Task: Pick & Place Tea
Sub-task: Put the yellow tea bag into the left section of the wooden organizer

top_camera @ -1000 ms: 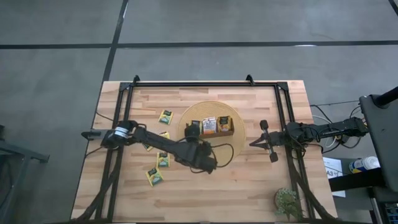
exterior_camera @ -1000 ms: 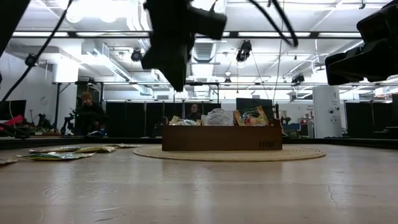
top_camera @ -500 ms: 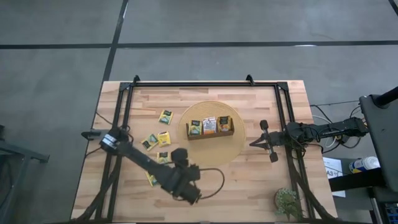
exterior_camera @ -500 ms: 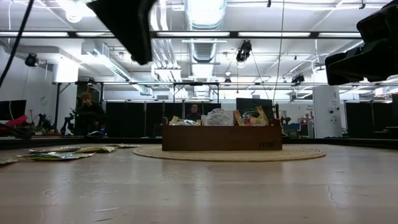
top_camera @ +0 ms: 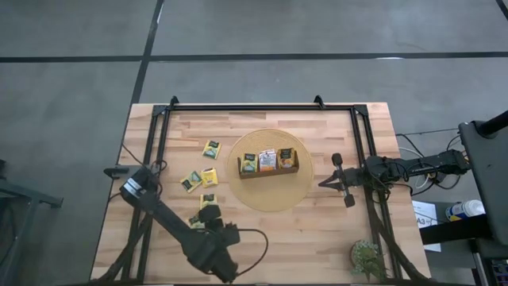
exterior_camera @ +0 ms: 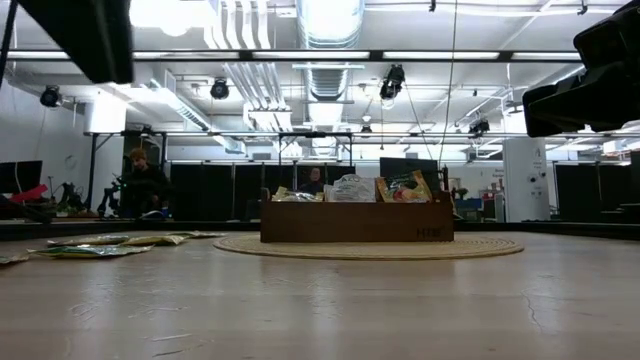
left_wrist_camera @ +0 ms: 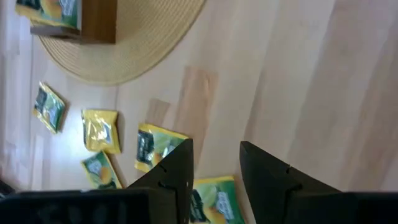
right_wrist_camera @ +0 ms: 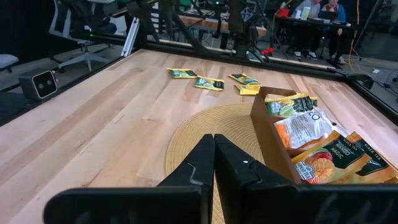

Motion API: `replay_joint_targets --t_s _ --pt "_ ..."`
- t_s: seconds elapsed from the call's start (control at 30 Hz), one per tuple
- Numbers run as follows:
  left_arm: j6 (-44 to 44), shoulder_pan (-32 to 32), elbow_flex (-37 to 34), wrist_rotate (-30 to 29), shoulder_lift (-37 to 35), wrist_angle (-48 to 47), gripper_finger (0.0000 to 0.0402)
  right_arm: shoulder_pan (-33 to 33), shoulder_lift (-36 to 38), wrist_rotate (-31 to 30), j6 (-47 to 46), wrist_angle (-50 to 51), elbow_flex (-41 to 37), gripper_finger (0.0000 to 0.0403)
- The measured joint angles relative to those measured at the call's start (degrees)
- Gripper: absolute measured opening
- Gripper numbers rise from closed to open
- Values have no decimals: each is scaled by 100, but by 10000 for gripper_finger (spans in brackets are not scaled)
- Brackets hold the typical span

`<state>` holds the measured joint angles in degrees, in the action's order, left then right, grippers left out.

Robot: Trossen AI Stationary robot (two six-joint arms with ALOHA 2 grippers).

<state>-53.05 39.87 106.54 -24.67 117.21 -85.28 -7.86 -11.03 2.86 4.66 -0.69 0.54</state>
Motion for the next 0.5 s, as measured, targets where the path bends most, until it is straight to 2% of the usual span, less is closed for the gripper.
replay_joint_targets --t_s 0.23,0.5 --pt "-518 237 -233 28 -4 -21 124 0 0 0 -8 1 0 9" --pt "-997 337 -941 360 -24 18 124 0 0 0 -6 0 0 9"
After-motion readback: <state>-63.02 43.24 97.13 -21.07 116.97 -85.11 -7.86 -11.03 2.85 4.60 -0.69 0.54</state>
